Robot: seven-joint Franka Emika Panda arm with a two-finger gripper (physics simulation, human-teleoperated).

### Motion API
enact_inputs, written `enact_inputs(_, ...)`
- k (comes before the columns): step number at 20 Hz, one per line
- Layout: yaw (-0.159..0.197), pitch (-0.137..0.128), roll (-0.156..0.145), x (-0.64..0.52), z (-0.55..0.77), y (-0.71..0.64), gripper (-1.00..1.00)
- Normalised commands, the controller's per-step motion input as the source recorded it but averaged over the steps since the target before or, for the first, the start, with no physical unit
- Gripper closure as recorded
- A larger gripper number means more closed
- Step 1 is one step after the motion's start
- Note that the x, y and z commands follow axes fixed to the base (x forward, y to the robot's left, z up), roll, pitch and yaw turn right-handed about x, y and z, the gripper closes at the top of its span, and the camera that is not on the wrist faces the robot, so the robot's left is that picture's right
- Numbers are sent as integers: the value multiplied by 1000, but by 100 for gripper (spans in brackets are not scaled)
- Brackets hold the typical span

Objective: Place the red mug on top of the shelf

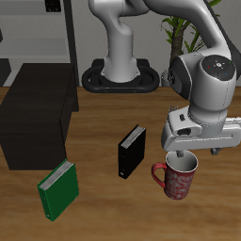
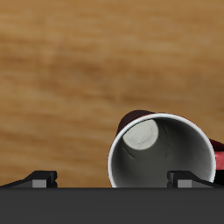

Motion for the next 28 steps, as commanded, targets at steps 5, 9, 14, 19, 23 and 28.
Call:
enact_inputs(5, 1, 7, -11, 16, -300, 36, -100)
enact_inputs(9, 13, 50, 46, 22, -391, 133, -100)
enact_inputs(14, 2, 29, 45, 2, -231, 80, 100)
enact_inputs(19, -8, -28, 12, 50, 104, -127, 100)
enact_inputs(23, -29, -33, -18, -7, 247, -212, 100)
enact_inputs(28, 10, -55, -5, -57, 340, -201, 100)
